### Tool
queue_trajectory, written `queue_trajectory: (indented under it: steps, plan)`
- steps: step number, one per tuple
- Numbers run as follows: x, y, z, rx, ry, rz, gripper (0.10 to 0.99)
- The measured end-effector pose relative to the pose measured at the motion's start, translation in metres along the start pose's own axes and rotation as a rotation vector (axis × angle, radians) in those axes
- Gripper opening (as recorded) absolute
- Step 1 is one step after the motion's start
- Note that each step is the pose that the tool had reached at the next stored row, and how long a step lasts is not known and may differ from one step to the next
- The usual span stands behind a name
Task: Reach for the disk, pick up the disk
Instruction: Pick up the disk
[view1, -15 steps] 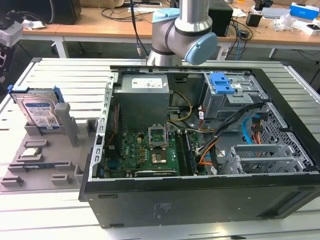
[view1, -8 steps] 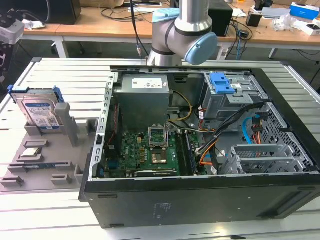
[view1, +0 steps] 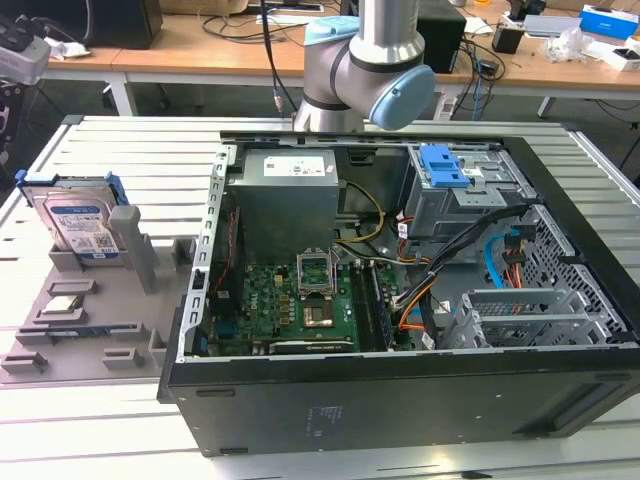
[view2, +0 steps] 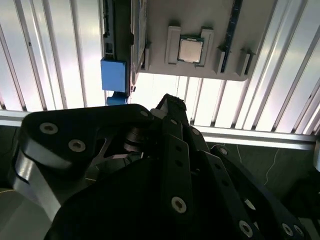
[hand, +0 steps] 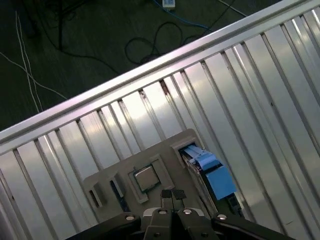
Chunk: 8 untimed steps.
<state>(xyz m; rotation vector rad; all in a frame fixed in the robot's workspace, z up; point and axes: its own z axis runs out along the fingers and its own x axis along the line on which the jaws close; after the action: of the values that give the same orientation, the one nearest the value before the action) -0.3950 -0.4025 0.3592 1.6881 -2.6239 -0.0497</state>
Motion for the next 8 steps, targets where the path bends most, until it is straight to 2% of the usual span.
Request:
queue_trajectory:
  steps: [8]
  plan:
    - [0.0,0.0,0.0,0.0,0.0032,-0.085,0.106]
